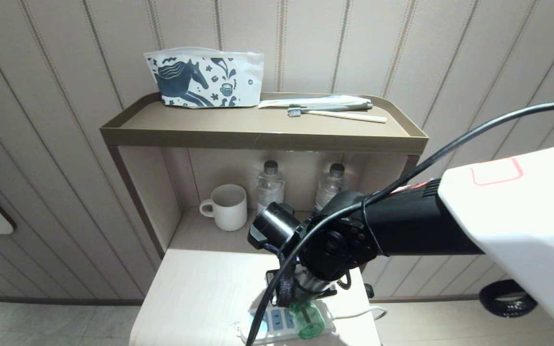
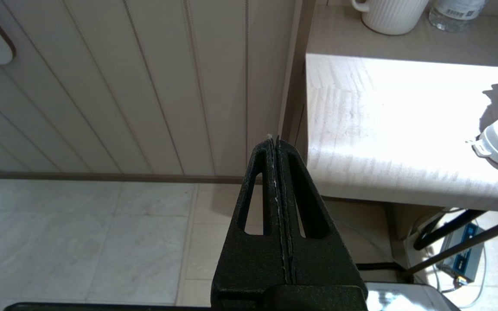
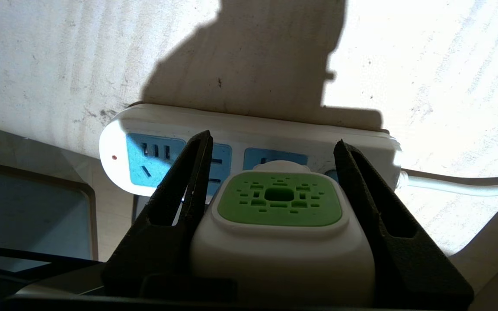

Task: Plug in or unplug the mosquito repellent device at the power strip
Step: Insert the plug into the socket

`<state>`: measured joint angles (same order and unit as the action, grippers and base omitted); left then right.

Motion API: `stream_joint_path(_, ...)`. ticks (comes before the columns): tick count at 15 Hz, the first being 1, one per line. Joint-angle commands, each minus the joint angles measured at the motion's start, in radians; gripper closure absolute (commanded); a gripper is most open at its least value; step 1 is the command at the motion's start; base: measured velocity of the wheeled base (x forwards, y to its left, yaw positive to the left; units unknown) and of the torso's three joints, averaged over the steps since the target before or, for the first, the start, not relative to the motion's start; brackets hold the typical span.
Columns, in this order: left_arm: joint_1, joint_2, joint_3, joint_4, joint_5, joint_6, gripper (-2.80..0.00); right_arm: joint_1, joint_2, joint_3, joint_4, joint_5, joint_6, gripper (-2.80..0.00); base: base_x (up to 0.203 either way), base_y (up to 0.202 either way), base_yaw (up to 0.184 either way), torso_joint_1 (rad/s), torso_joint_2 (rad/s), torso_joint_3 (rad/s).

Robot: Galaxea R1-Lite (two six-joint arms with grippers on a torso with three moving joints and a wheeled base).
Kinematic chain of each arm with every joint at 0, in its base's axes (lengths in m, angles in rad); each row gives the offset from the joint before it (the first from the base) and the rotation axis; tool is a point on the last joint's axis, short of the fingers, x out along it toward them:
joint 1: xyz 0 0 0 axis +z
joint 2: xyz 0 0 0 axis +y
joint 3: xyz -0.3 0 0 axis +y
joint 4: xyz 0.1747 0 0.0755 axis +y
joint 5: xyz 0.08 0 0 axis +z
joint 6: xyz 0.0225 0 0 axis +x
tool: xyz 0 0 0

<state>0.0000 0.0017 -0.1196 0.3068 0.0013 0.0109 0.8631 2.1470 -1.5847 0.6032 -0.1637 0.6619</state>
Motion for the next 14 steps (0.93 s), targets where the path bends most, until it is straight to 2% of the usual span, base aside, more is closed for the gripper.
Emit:
stream_joint_path(1, 0.000, 0.001, 0.000, 0.002, 0.000, 0.000, 0.00, 0.002, -0.006, -0.006, 0.003, 0.000, 0.004, 0.00, 0.000, 0.000, 0.000, 0.000, 0.00, 0.000)
stream_joint_path(14, 0.000, 0.001, 0.000, 0.002, 0.000, 0.000, 0.00, 0.004, 0.010, -0.011, 0.003, 0.000, 0.004, 0.00, 0.000, 0.000, 0.000, 0.000, 0.00, 0.000)
